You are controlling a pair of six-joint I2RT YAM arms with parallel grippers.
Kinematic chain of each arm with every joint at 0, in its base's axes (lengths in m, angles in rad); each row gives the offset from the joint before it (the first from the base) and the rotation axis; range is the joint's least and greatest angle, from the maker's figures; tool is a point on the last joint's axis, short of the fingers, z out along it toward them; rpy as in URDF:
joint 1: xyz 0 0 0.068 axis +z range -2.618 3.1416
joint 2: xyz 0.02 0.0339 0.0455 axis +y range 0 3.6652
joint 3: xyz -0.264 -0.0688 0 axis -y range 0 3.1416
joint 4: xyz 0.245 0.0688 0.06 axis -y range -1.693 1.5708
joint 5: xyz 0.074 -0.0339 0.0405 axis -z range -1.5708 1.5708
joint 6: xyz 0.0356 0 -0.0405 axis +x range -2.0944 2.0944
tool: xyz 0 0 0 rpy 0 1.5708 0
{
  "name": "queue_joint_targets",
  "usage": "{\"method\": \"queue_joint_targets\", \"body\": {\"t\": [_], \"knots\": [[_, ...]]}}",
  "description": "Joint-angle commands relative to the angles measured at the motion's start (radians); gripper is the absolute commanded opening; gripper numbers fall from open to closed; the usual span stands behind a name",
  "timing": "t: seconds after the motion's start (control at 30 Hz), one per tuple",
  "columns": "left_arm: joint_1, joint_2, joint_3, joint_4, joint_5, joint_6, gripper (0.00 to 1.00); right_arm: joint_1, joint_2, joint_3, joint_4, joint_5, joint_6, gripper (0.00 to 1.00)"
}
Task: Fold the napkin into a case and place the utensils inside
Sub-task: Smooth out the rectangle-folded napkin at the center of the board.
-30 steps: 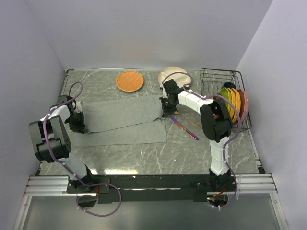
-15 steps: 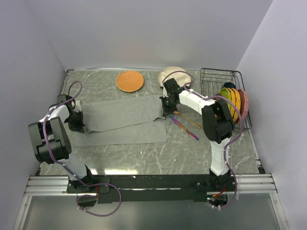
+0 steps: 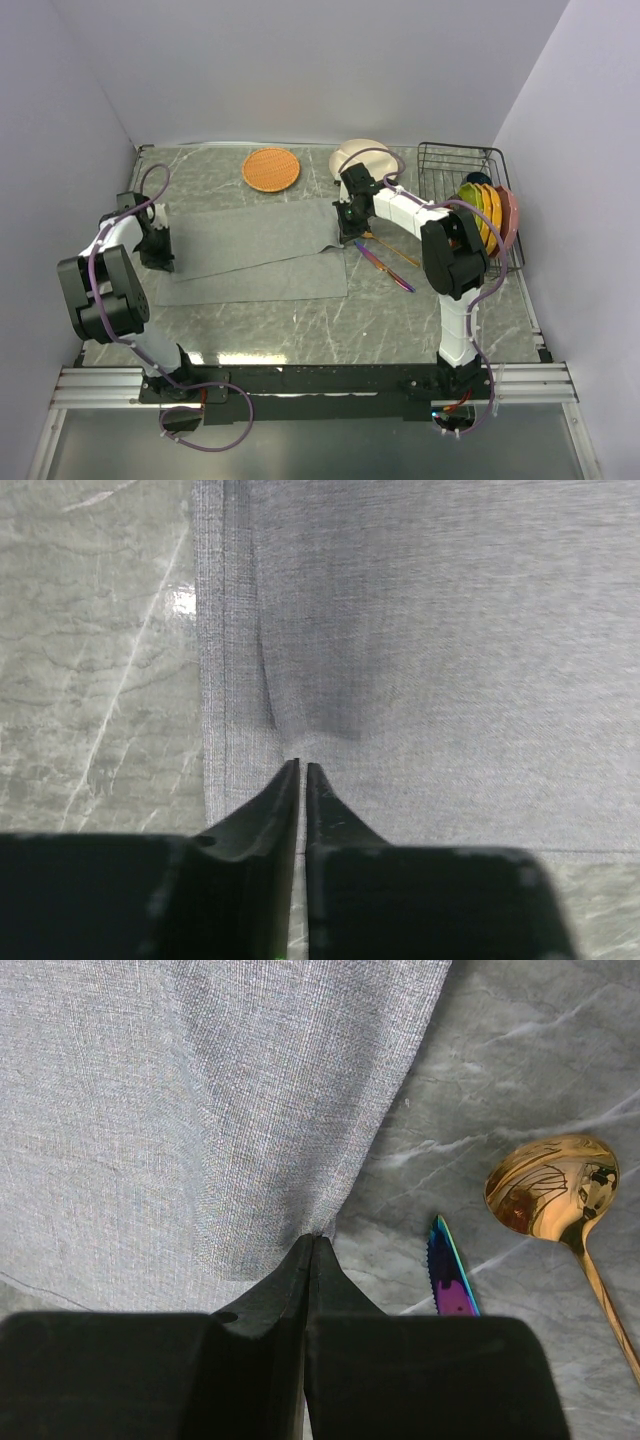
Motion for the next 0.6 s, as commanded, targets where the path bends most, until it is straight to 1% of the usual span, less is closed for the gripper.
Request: {"method": "queue_joint_targets", "body": {"t": [0.0,0.13,0.17,0.27,0.33,0.43,0.53,0.57], "knots": [[-0.003,0.032,0.018,-0.005,-0.04,-0.034,0.16,0.008,-0.058,0.006,-0.005,-0.002,0.014,0.0],[-0.006,0.058,0.001,0.023,-0.06,-0.031,0.2,0.007,-0.06,0.004,-0.005,-0.002,0.012,0.0],[-0.009,0.066,0.0,0.036,-0.064,-0.029,0.25,0.008,-0.061,0.003,-0.004,0.001,0.011,0.0],[-0.017,0.081,0.0,0.046,-0.07,-0.034,0.32,0.008,-0.062,-0.002,-0.005,0.001,0.008,0.0],[-0.018,0.086,-0.006,0.052,-0.075,-0.037,0.34,0.008,-0.062,-0.005,-0.005,-0.004,0.009,0.0],[-0.022,0.09,-0.01,0.053,-0.078,-0.037,0.34,0.008,-0.062,-0.006,-0.002,-0.004,0.012,0.0],[-0.022,0.097,-0.008,0.055,-0.078,-0.037,0.31,0.008,-0.057,-0.006,-0.002,-0.007,0.012,0.0],[-0.022,0.1,-0.008,0.055,-0.075,-0.037,0.29,0.008,-0.057,-0.006,-0.002,-0.007,0.012,0.0]]}}
